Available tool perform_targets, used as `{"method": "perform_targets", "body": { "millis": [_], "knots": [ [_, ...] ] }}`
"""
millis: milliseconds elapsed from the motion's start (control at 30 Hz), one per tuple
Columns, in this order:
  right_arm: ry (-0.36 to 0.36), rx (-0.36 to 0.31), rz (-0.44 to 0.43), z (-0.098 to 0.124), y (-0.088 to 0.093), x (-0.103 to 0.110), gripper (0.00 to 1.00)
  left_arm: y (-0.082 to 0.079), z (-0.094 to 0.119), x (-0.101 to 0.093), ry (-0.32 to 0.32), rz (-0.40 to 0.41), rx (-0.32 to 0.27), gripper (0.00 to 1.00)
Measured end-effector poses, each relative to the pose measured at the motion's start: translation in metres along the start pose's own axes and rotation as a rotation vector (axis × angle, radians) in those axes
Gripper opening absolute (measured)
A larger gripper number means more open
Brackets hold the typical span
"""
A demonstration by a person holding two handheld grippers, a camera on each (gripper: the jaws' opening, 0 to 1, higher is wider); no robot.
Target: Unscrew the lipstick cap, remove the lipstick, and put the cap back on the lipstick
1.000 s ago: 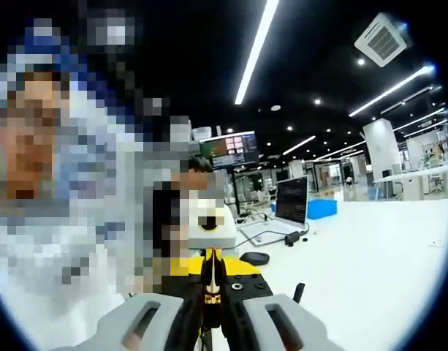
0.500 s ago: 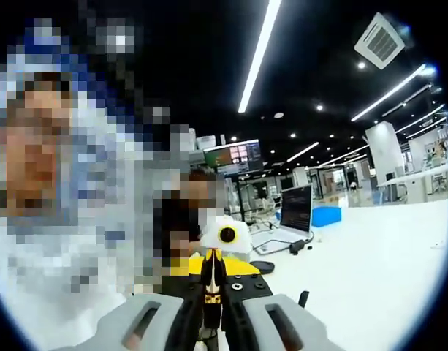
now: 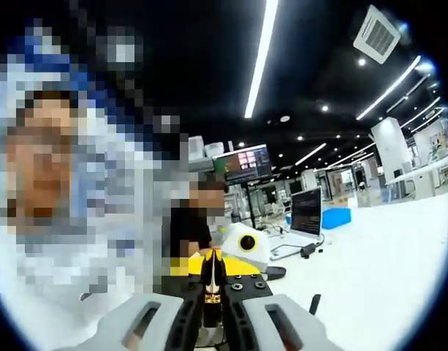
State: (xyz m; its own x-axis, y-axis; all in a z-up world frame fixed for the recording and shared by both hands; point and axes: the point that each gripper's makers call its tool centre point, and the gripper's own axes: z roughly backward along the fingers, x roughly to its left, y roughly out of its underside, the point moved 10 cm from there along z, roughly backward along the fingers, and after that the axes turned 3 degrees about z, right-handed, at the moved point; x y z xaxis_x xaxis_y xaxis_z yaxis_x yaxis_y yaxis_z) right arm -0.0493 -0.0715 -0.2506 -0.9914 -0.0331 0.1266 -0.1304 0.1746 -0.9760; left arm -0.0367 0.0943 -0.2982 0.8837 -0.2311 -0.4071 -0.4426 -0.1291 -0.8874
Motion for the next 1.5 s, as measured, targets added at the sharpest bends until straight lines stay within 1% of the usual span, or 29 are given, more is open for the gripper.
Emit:
{"method": "perform_targets", "body": {
  "millis": [33, 267, 367, 500, 633, 733, 767, 800, 833, 867, 900, 967, 1000, 1033, 1200, 1267, 1300, 1333, 1367, 1500],
  "knots": [
    [0.007, 0.001, -0.003, 0.0, 0.0, -0.001, 0.06, 0.0, 0.0, 0.0, -0.026, -0.023, 0.005, 0.14],
    [0.049, 0.014, -0.001, 0.001, 0.002, -0.006, 0.06, -0.002, 0.0, -0.002, -0.142, -0.124, 0.046, 0.14],
    [0.098, 0.037, 0.011, 0.003, 0.004, -0.011, 0.06, -0.003, 0.002, 0.001, -0.2, -0.178, 0.068, 0.14],
    [0.128, 0.039, 0.011, 0.003, 0.004, -0.014, 0.06, -0.003, 0.001, 0.001, -0.232, -0.212, 0.068, 0.13],
    [0.169, 0.05, 0.038, 0.004, 0.004, -0.015, 0.06, -0.006, 0.001, 0.001, -0.31, -0.281, 0.089, 0.13],
    [0.2, 0.063, 0.057, 0.003, 0.005, -0.015, 0.06, -0.007, -0.001, 0.001, -0.357, -0.304, 0.107, 0.13],
    [0.211, 0.066, 0.063, 0.003, 0.004, -0.016, 0.06, -0.007, -0.001, 0.001, -0.384, -0.302, 0.112, 0.13],
    [0.236, 0.078, 0.08, 0.003, 0.004, -0.017, 0.06, -0.008, -0.001, 0.002, -0.424, -0.278, 0.12, 0.13],
    [0.253, 0.091, 0.09, 0.002, 0.004, -0.016, 0.06, -0.008, -0.001, 0.001, -0.458, -0.288, 0.133, 0.13],
    [0.256, 0.094, 0.097, 0.001, 0.004, -0.016, 0.06, -0.009, -0.003, -0.001, -0.484, -0.331, 0.145, 0.13],
    [0.263, 0.1, 0.111, 0.0, 0.004, -0.015, 0.06, -0.009, -0.005, -0.003, -0.519, -0.35, 0.16, 0.13],
    [0.287, 0.104, 0.138, -0.001, 0.003, -0.013, 0.06, -0.01, -0.008, -0.008, -0.568, -0.377, 0.17, 0.13],
    [0.293, 0.103, 0.147, -0.002, 0.002, -0.012, 0.06, -0.01, -0.009, -0.009, -0.584, -0.39, 0.171, 0.13],
    [0.308, 0.103, 0.163, -0.003, 0.001, -0.011, 0.06, -0.011, -0.01, -0.011, -0.616, -0.408, 0.172, 0.13],
    [0.402, 0.103, 0.246, -0.007, 0.0, -0.011, 0.06, -0.013, -0.013, -0.015, -0.745, -0.475, 0.172, 0.13],
    [0.438, 0.104, 0.281, -0.01, 0.0, -0.01, 0.06, -0.013, -0.013, -0.016, -0.786, -0.491, 0.165, 0.13],
    [0.457, 0.105, 0.3, -0.011, 0.0, -0.01, 0.06, -0.013, -0.014, -0.016, -0.832, -0.52, 0.156, 0.13],
    [0.469, 0.106, 0.311, -0.012, 0.0, -0.01, 0.06, -0.013, -0.016, -0.016, -0.853, -0.539, 0.157, 0.13],
    [0.485, 0.106, 0.326, -0.013, 0.0, -0.01, 0.06, -0.013, -0.016, -0.016, -0.87, -0.557, 0.156, 0.13],
    [0.508, 0.112, 0.339, -0.013, -0.001, -0.01, 0.06, -0.012, -0.017, -0.015, -0.868, -0.568, 0.151, 0.13]
  ]
}}
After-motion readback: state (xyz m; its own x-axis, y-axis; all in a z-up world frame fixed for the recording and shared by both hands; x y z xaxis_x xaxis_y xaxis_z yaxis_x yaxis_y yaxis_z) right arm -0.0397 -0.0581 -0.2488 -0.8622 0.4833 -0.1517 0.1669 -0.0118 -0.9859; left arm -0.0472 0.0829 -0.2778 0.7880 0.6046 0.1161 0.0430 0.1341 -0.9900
